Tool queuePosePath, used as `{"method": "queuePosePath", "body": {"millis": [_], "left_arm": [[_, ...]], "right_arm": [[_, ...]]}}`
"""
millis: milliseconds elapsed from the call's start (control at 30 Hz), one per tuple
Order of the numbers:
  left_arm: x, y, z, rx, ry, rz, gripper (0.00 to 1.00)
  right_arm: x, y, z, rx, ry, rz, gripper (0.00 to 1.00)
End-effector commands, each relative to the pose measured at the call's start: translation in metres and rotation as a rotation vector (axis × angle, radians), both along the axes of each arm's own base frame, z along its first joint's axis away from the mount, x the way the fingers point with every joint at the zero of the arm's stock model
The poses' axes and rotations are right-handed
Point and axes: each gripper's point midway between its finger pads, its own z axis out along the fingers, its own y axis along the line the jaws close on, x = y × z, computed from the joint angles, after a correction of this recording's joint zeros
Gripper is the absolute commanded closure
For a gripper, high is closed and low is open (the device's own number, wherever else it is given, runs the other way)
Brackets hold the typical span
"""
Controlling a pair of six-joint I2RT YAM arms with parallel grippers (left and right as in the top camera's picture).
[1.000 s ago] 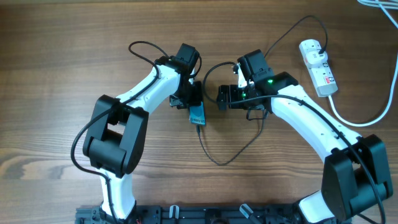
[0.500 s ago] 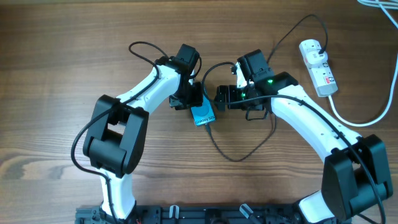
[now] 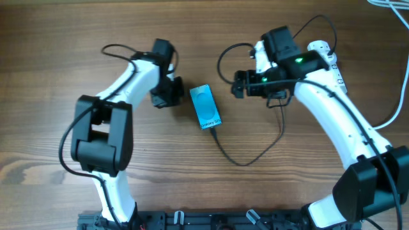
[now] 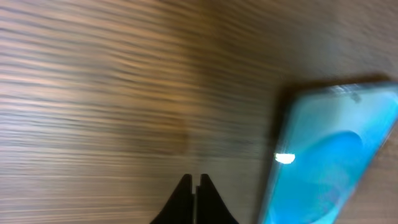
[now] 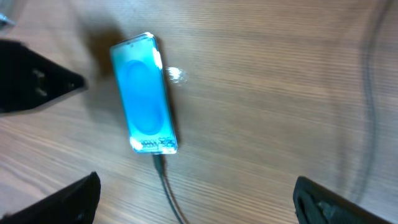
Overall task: Plug charger to phone and switch on socket
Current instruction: 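Lower the plugged phone flat onto the table with both grippers and release, then move the right gripper to the white power strip's switch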
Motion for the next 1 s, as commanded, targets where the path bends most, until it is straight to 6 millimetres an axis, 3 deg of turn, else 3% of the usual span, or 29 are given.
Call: {"method": "queuePosePath", "body": {"millis": [0,67,167,400,567,633,667,767,967], "left_arm": [[0.005,0.033,-0.003,-0.001,0.021,0.087,0.75],[0.008,0.049,-0.003,-0.001,0.026,0.129,0.31],[0.009,0.066,-0.003,-0.001,0.03,0.173,0.02],[0.01,0.071,-0.003,-0.001,0.03,0.187,0.0],[0.012,0.071,-0.003,-0.002,0.021,0.188,0.0],[0.014,0.071,-0.003,-0.002,0.015,0.188,0.0],[0.014,0.071,-0.003,-0.002,0.015,0.188,0.0],[0.014,0.071,-0.003,-0.003,0.015,0.188,0.0],[0.014,0.071,-0.003,-0.002,0.015,0.188,0.0]], "right_arm": [[0.009,-0.058,0.01,-0.132,0.005,-0.084,0.0],[0.007,-0.103,0.007,-0.194,0.047,-0.189,0.0],[0.007,-0.156,0.006,-0.197,0.075,-0.33,0.0],[0.042,-0.26,0.021,-0.207,-0.112,-0.589,0.0],[0.061,-0.316,0.037,-0.299,-0.26,-0.711,0.11],[0.066,-0.334,0.041,-0.335,-0.301,-0.747,0.1],[0.069,-0.34,0.039,-0.347,-0.313,-0.759,0.05],[0.075,-0.35,0.021,-0.354,-0.298,-0.773,0.0],[0.083,-0.355,-0.057,-0.359,-0.151,-0.741,0.0]]}}
